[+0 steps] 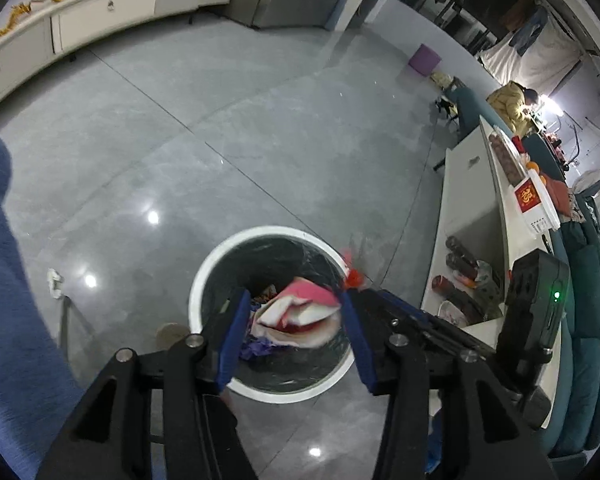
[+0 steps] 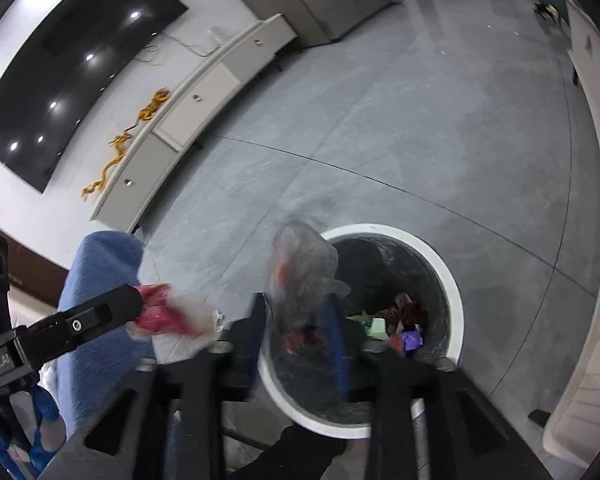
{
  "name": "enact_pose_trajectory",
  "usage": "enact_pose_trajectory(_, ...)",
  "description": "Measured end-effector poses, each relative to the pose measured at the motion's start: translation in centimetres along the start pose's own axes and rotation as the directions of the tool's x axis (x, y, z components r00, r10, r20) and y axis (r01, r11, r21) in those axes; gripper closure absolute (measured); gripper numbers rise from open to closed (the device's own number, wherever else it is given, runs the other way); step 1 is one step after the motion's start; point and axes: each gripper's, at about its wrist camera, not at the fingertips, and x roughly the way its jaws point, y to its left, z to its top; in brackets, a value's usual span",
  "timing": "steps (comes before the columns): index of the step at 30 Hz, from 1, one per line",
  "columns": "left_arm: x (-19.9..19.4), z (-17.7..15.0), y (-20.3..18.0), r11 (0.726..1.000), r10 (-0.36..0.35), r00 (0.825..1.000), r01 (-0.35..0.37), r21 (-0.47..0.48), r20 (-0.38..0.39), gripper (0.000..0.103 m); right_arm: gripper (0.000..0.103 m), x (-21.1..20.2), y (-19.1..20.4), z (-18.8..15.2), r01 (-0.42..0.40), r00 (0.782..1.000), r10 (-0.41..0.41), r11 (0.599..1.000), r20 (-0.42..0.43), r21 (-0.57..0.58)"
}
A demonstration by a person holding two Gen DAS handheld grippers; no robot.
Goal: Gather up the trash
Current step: 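Carry both bags over the bin and open both tools to drop them, then move both open tools back to the white wrappers on the rug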
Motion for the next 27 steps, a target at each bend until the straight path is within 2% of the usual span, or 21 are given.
enact_pose_trajectory(2, 1.5, 0.1, 0.0, 1.0, -0.015, 1.0, 0.015, -0.016, -0.01, 0.046, 0.061, 0.6, -0.5, 0.0, 0.002, 1.0, -0.002, 1.0, 0.003, 0.019)
enact_pose_trajectory(8, 1.8, -1.0, 1.3, 0.998, -0.048, 0.999, 0.047, -0.051, -0.017, 0.046, 0.06, 0.7, -1.1, -0.3, 0.017, 1.0, -0.017, 0.999, 0.01, 0.036)
enact_pose_trajectory(12, -1.2, -2.2, 1.5, 0.999, -0.011, 0.998, 0.013, -0.045, 0.054, 0.046, 0.06, -0.9, 0.5, -0.7, 0.058, 0.997, -0.059, 0.998, 0.051, 0.005)
enact_pose_trajectory(16, -5.9, -3.8, 1.6, 0.999, 0.041, 0.985, -0.034, -0.039, 0.168, 0.045, 0.052, -3.6, 3.3, -1.1, 0.068, 0.99, -0.064, 0.997, 0.124, -0.031)
enact_pose_trajectory(19, -9.9, -5.1, 1.8, 0.996, 0.085, 0.96, -0.073, -0.054, 0.266, 0.033, 0.048, -5.6, 6.2, -1.9, 0.074, 0.984, -0.06, 0.994, 0.169, -0.075)
enact_pose_trajectory(20, -11.6, -5.8, 2.0, 0.994, 0.106, 0.946, -0.091, -0.064, 0.306, 0.031, 0.046, -6.1, 7.1, -2.2, 0.075, 0.982, -0.059, 0.993, 0.18, -0.087)
enact_pose_trajectory(23, -15.1, -7.4, 2.5, 0.99, 0.137, 0.92, -0.114, -0.084, 0.366, 0.031, 0.041, -8.1, 10.2, -3.2, 0.066, 0.976, -0.038, 0.989, 0.213, -0.129)
enact_pose_trajectory(27, -20.0, -10.6, 4.0, 0.98, 0.195, 0.878, -0.154, -0.127, 0.437, 0.031, 0.04, -10.4, 14.7, -5.1, 0.032, 0.971, 0.016, 0.98, 0.237, -0.194)
